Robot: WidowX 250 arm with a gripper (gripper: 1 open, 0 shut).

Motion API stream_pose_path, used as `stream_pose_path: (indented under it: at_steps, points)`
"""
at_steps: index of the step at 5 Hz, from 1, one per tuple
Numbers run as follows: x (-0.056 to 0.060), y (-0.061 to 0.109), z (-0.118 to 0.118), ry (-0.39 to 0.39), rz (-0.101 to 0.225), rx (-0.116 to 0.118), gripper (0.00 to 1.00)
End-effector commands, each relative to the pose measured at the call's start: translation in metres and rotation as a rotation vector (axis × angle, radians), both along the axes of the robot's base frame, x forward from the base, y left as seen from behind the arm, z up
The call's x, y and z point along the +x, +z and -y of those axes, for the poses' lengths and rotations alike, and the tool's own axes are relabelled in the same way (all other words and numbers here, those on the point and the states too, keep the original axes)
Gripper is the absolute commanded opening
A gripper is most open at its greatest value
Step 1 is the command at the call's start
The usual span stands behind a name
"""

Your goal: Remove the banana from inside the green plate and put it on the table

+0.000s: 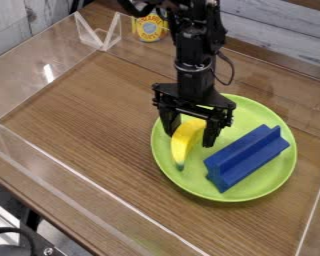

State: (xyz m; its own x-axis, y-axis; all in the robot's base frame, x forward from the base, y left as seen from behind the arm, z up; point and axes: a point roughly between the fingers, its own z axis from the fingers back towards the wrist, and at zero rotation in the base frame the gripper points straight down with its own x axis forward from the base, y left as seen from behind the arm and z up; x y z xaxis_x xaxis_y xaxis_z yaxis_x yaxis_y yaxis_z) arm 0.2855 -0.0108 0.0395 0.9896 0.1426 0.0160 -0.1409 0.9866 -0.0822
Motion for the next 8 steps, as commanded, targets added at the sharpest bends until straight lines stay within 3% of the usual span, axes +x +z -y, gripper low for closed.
stream_pose_path:
  at_steps: [1,5,8]
  points:
    - [0.005,0.005,-0.003,0.007,0.032,-0.002,0.0]
    - [-0.001,0.031,-0.012,-0.033,-0.002,0.031,0.0]
    - [0.001,0.082,-0.044,-0.048,0.024,0.069,0.0]
